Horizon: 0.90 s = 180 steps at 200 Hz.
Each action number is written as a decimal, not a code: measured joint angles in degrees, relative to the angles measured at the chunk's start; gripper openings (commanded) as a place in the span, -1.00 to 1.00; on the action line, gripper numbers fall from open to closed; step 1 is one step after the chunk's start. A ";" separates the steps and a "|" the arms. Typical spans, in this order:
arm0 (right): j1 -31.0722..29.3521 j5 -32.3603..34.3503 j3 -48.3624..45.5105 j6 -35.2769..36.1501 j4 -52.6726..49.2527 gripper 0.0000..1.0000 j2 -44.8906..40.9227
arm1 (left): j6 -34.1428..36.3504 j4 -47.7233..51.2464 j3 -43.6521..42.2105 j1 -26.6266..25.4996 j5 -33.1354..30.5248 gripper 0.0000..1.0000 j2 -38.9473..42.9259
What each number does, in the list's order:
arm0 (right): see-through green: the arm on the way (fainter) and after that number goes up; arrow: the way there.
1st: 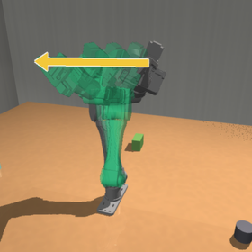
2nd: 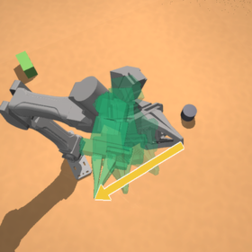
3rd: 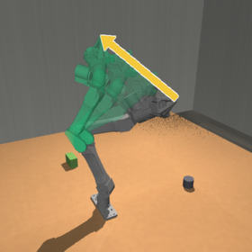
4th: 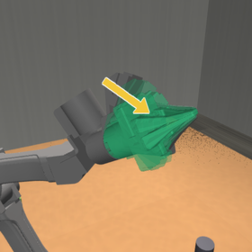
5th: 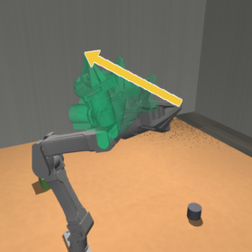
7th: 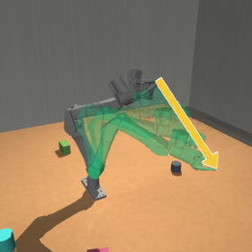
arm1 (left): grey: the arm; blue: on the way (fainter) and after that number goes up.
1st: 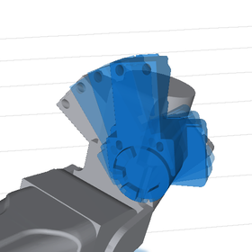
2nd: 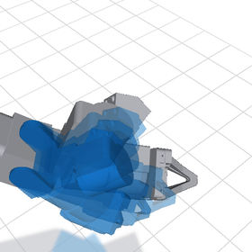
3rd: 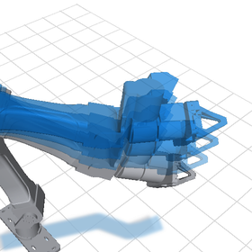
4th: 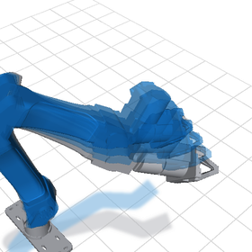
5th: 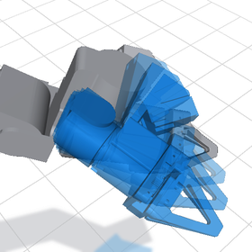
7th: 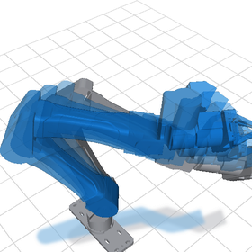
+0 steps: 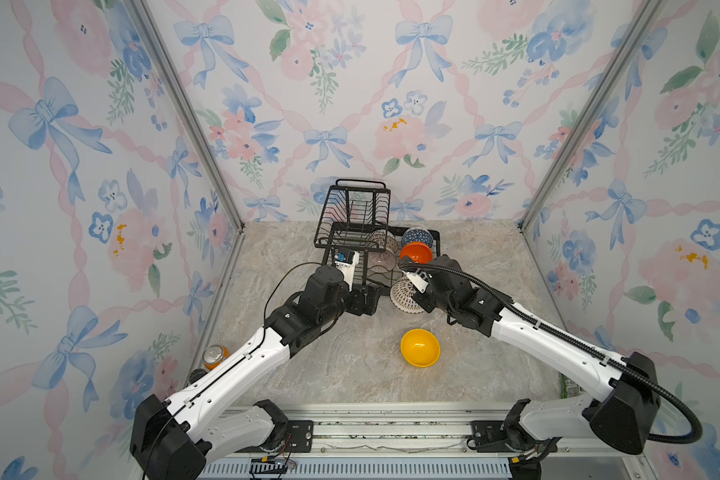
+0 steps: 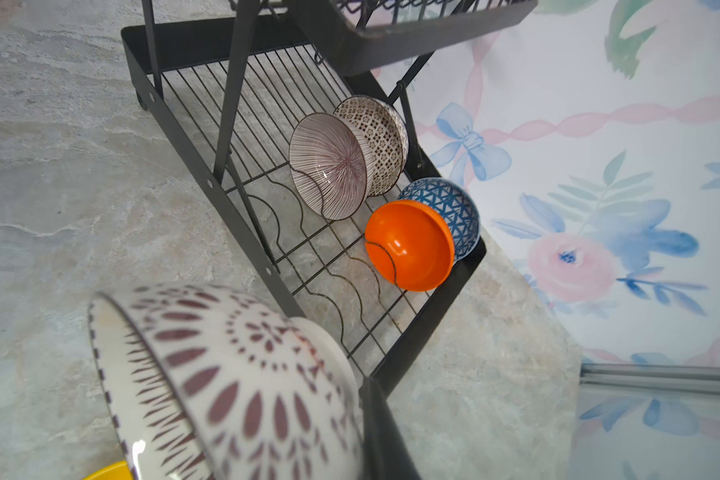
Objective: Load the bowls into the dish rack
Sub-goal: 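Lower the patterned bowl into the rack beside the standing bowls with the right gripper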
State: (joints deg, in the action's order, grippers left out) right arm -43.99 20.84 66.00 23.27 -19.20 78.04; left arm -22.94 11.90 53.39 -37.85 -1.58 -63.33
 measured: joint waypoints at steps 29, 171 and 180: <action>0.00 2.47 -1.36 9.51 8.59 -1.00 0.42 | 0.00 0.24 -0.52 1.68 0.81 0.96 0.42; 0.59 7.32 -6.75 36.41 36.65 -1.00 14.53 | 0.17 1.99 -3.41 7.17 6.27 0.96 2.54; 0.92 7.32 -6.67 36.61 37.09 -1.00 15.39 | 0.22 2.01 -3.41 7.50 6.62 0.96 2.58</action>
State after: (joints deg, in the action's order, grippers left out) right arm -43.07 28.16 59.33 59.88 17.89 93.43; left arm -22.72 13.91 49.98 -30.35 5.04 -60.75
